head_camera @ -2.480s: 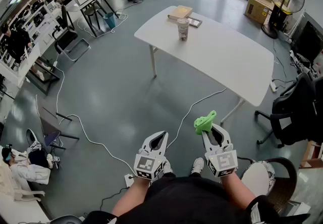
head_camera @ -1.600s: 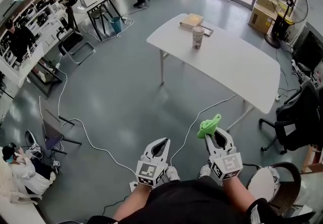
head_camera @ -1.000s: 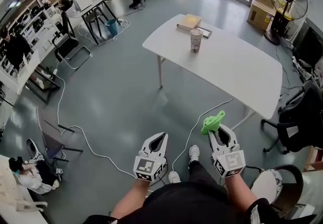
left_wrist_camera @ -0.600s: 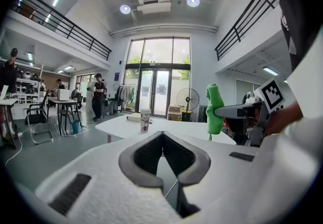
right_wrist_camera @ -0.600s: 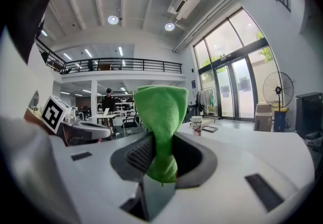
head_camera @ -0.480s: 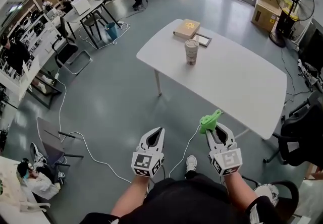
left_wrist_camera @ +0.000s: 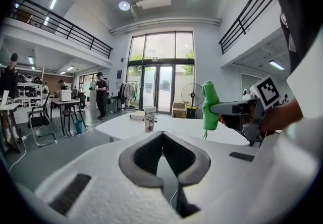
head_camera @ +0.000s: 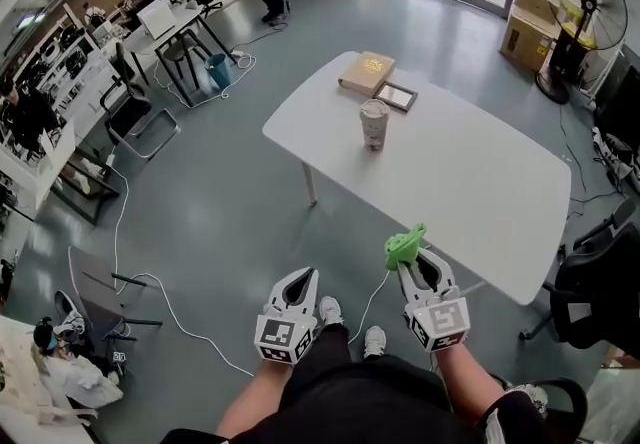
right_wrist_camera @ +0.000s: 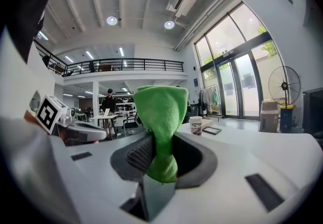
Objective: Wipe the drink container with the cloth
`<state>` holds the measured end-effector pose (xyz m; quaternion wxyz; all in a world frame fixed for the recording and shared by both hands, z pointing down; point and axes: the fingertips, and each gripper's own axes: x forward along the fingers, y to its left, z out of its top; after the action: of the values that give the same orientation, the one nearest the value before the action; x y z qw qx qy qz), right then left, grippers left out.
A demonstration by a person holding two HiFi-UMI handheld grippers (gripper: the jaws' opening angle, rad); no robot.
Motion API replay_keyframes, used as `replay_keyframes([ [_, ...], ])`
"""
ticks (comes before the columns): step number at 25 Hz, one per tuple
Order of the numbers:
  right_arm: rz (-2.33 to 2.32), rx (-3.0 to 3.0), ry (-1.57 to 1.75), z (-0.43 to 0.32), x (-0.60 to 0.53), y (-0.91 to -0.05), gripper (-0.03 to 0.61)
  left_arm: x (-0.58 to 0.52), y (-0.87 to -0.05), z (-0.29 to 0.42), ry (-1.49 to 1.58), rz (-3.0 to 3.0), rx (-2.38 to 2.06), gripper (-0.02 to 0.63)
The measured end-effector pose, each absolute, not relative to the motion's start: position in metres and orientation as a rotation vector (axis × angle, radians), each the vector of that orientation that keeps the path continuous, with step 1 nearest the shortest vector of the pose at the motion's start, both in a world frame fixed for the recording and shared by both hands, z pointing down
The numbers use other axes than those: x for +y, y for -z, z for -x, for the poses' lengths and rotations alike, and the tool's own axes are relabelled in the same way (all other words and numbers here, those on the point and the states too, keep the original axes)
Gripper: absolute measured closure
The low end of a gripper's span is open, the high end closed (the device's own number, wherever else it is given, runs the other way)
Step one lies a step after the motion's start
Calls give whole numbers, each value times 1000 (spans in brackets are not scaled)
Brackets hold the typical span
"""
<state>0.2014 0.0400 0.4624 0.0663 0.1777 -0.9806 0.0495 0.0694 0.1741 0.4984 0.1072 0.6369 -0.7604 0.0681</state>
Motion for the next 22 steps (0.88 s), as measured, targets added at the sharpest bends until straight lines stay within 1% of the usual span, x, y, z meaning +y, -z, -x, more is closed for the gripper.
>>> replay_keyframes([
  [5,-528,-2945,-124,-161,22,-465,476,148,-510,-44,-197,-1910,-2192,604],
  [14,-690,-2884,-142,-67,-29,-461,474,97,-494,52,-170,-2046,-2104,604],
  [22,-863,-2833,-185,-32,-53,-460,474,65,-499,99,-190,-2162,-1978,604],
])
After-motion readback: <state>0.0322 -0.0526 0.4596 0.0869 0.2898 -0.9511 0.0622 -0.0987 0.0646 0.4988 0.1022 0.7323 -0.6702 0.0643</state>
